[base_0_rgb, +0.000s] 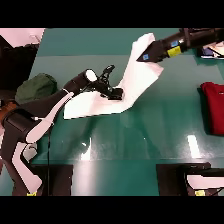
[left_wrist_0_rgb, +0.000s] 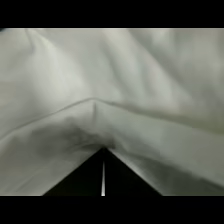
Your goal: Fold the shirts.
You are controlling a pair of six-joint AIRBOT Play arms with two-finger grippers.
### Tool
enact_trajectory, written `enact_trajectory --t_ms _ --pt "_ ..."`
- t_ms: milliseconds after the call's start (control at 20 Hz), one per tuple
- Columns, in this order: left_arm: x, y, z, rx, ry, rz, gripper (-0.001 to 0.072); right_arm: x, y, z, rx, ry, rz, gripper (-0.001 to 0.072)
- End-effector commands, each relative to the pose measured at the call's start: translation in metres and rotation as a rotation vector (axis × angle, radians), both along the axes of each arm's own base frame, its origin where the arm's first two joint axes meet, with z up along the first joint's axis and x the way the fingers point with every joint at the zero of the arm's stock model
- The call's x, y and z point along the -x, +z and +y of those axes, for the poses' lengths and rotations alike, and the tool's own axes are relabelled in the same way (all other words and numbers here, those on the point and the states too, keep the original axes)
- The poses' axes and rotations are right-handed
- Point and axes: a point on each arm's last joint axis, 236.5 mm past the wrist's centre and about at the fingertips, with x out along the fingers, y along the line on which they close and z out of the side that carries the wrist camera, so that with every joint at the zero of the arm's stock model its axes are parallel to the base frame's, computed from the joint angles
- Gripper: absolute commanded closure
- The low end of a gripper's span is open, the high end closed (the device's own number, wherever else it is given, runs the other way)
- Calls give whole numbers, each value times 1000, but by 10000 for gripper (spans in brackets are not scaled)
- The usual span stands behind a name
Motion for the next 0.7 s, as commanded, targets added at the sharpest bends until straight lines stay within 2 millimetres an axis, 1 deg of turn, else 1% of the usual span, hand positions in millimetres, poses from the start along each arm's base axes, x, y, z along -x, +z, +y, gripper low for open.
enact_trajectory --t_ms 0,100,150,250,300,400,450,550,650 --pt "4 -5 4 -17 -22 17 684 3 4 34 -11 59 -6 698" --pt "4 -5 16 -26 -26 44 684 2 -4 47 -10 82 7 698" --pt "1 -2 24 -31 -21 45 685 2 -11 52 -8 91 19 698" --pt "-13 15 46 -38 -2 4 685 2 -25 62 0 111 45 698" --pt "-21 29 62 -48 4 -32 685 3 -31 68 5 123 58 698" --pt "-36 59 103 -90 32 -103 684 2 -43 80 5 136 71 698" --pt "-42 77 128 -113 49 -142 684 1 -49 88 4 145 71 698" --pt "-47 112 174 -146 95 -194 684 2 -60 103 4 170 66 698" --pt "-45 148 221 -192 153 -250 684 1 -72 125 -4 190 48 698"
